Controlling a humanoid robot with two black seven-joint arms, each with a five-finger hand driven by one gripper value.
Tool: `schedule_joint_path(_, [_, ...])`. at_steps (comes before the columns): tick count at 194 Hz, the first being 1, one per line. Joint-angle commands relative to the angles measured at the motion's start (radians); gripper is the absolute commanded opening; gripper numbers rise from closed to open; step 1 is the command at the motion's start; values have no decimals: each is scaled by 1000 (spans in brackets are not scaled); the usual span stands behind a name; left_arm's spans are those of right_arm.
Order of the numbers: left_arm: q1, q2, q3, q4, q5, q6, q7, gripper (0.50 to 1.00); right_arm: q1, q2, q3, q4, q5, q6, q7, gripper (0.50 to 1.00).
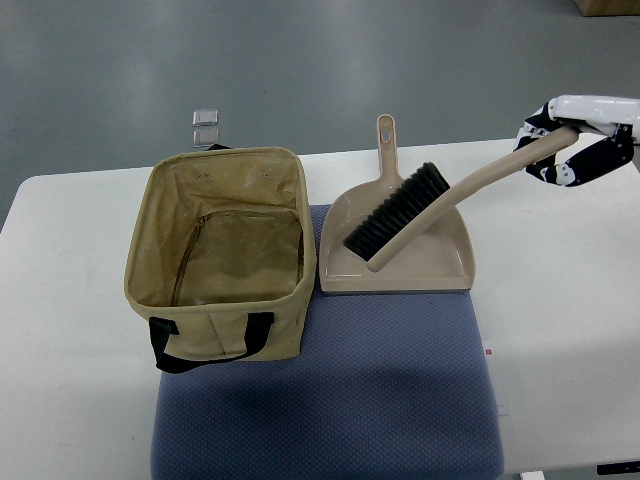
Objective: Put pink broom in yellow bag with right hand
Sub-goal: 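Lift the brush with the right hand, swinging it over the dustpan, then lower the brush bristles-first into the tan bag with the right hand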
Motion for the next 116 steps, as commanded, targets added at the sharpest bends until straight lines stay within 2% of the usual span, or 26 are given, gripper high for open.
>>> schedule_joint_path(1, [0,0,0,-2,1,0,0,1000,58,-14,0,-2,42,15,-2,500])
schedule_joint_path(32, [0,0,0,-8,1,0,0,1000,143,11,-1,-8,62,14,-17,500])
schedule_joint_path(49, [0,0,0,-7,1,0,0,1000,180,63,-1,-25,61,7,-42,500])
schedule_joint_path(80, [0,0,0,-5,1,0,0,1000,236,224,-6,-100,56,4,-94,500])
schedule_joint_path(116, [0,0,-2,-7,1,-2,0,1000,299,439,-26,-238,45,7,-104,500])
